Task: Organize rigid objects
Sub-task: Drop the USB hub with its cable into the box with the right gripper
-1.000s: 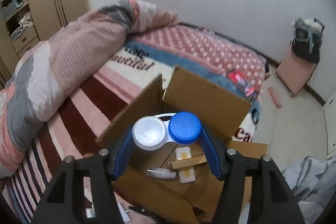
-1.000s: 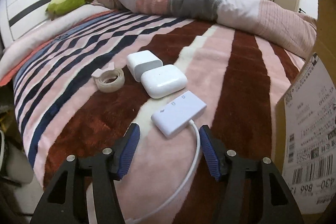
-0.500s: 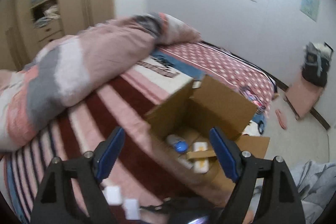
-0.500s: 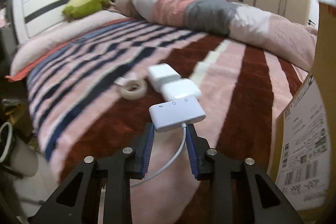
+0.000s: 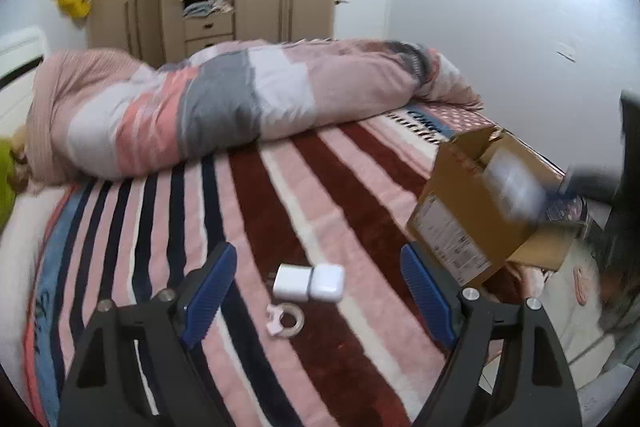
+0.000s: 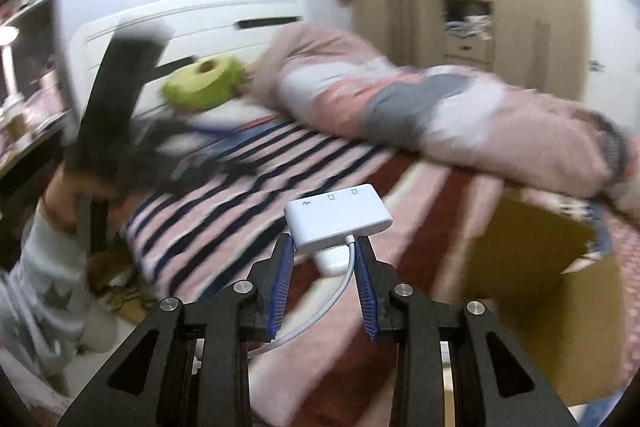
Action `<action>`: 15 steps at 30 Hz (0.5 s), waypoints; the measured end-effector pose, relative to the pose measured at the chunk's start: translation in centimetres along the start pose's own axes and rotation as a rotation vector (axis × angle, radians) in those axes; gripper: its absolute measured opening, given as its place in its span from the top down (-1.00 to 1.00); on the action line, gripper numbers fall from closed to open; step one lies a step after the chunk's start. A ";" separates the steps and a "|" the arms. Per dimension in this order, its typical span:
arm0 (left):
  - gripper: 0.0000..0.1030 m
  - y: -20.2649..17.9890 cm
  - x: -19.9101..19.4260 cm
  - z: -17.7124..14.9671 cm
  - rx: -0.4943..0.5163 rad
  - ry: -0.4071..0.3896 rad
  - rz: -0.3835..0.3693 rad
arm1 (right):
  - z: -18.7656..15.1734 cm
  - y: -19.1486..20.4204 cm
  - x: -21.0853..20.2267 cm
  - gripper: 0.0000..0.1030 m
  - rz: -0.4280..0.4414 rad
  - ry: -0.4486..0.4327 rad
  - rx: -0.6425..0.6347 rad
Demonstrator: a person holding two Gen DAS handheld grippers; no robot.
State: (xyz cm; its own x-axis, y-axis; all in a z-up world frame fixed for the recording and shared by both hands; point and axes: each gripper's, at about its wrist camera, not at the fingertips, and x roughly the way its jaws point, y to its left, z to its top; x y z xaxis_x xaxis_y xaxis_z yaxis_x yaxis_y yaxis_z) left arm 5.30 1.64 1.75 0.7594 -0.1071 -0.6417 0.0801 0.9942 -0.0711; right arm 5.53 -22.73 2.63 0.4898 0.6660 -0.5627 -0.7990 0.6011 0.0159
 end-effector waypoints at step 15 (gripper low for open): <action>-0.59 2.5 8.5 -7.2 -0.054 0.113 0.051 | -1.2 -12.7 2.7 0.45 -0.293 0.321 0.087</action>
State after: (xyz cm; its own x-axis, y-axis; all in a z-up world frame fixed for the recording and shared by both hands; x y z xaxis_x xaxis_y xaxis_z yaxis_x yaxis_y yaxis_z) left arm 7.34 3.17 -9.41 0.6838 -0.0588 -0.7273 0.0061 0.9972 -0.0748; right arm 16.62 -29.11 -0.15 0.5473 0.2991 -0.7817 -0.6036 0.7880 -0.1211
